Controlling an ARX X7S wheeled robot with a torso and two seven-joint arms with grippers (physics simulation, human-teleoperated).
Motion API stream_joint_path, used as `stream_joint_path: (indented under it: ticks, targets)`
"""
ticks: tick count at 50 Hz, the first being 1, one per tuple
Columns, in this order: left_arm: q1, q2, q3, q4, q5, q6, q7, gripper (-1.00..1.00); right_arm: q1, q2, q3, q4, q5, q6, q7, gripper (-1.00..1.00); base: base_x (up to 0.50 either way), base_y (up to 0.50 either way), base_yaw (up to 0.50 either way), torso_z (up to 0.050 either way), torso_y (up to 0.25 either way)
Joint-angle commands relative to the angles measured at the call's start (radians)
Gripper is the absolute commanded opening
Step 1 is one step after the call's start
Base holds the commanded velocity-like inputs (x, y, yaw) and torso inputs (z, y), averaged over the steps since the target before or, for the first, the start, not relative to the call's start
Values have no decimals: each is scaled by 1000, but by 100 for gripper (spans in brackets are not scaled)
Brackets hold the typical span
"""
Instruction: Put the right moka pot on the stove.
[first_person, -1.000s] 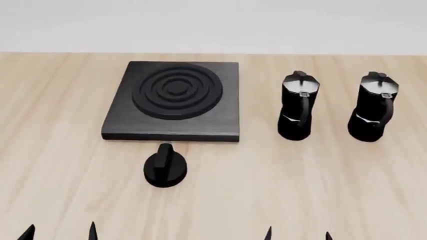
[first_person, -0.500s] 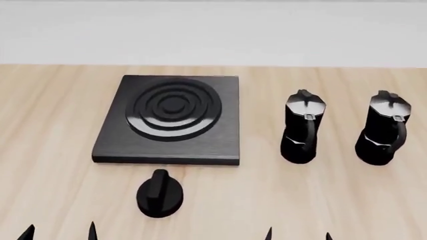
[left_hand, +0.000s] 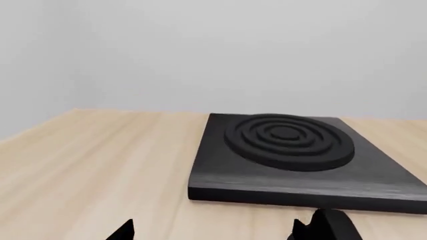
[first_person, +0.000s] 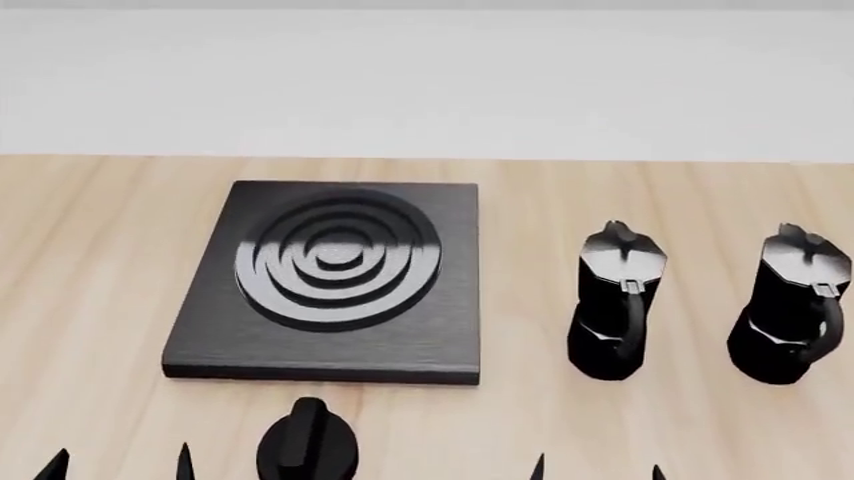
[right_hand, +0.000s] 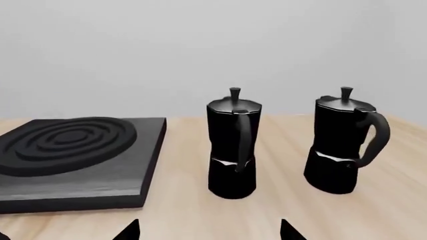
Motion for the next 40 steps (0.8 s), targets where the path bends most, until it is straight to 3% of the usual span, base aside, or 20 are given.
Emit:
stream_joint_path:
  ticks: [1,33,40]
  targets:
    - [-1,-4,6,-3,-4,3,-5,100,1,4,-8,1,2,-1,4,100,219,0,0,0,0]
    - [-5,-15,20,2,-16,-3,-20,100,14,14,-24,24,8,-5,15,100,223,0,0,0,0]
    - [-20,-23,22,10,-40,-36,-9,100,24,20,-28,-1,16,22,15,100,0,0,0,0,0]
